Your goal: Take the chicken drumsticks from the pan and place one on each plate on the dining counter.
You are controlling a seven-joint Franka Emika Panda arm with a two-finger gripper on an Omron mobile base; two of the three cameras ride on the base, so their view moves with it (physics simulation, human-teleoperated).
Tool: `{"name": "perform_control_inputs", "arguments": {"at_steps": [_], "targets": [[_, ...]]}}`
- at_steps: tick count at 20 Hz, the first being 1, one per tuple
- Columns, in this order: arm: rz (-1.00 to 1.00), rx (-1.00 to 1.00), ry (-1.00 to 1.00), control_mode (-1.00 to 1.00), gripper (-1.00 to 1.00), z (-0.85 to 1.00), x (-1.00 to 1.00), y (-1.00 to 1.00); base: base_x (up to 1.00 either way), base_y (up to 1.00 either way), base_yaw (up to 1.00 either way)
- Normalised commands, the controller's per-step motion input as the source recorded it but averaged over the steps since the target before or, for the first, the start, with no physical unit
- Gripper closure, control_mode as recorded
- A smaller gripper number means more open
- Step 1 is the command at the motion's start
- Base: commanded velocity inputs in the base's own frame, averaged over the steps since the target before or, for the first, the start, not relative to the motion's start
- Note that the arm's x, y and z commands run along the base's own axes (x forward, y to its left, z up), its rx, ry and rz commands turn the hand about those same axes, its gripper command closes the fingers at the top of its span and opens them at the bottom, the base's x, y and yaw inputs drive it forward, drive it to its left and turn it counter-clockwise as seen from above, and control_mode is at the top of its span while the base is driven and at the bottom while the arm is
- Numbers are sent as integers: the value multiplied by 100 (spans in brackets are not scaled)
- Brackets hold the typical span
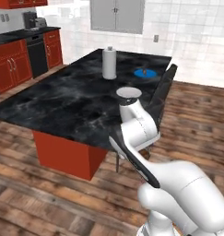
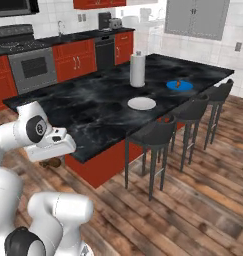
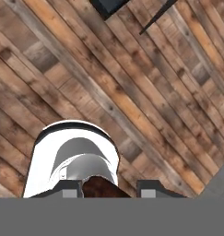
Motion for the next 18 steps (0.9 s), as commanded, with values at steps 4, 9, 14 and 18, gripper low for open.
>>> {"name": "perform_control_inputs", "arguments": {"at_steps": [4, 9, 14, 18], "targets": [[0, 0, 0, 100, 100, 0, 0, 0, 38, -69, 21], [0, 0, 0, 100, 100, 0, 0, 0, 55, -69, 22], [0, 0, 0, 100, 100, 0, 0, 0, 32, -77, 20], [0, 0, 0, 100, 100, 0, 0, 0, 28, -66, 18]]}}
